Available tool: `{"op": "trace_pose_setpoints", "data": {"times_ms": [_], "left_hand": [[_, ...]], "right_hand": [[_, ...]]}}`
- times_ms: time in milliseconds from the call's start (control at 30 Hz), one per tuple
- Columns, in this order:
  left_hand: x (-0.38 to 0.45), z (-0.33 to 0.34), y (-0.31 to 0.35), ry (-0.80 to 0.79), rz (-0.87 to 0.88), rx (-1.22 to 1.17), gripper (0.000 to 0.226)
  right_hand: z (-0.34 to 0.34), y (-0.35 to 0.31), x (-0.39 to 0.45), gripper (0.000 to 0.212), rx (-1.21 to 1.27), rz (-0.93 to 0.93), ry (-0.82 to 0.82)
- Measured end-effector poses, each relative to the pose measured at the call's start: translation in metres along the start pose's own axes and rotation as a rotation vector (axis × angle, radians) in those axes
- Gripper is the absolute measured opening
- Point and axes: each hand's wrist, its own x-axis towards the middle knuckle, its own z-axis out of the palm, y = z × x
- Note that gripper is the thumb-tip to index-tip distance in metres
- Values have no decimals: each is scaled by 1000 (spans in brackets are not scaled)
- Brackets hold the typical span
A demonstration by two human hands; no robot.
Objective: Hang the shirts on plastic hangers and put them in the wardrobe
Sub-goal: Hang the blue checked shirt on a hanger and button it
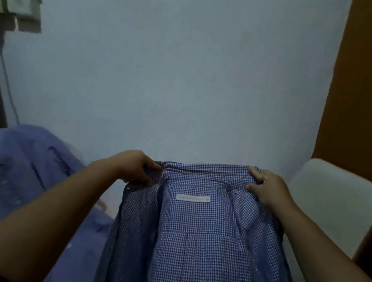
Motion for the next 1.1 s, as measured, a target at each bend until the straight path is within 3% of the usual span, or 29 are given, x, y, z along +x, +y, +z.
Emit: {"op": "trace_pose_setpoints", "data": {"times_ms": [267, 667, 900, 1033, 1100], "left_hand": [[83, 139, -45, -215, 11, 14, 64], [177, 274, -103, -267, -22, 111, 61], [187, 293, -100, -185, -149, 335, 66], [173, 284, -70, -7, -237, 232, 65], [162, 283, -40, 108, -219, 132, 58]], "right_hand": [[118, 98, 18, 60, -86, 166, -203], [243, 193, 64, 58, -123, 233, -320], [282, 222, 62, 51, -169, 277, -333], [272, 220, 50, 42, -315, 250, -184], [260, 213, 41, 50, -335, 236, -102]]}}
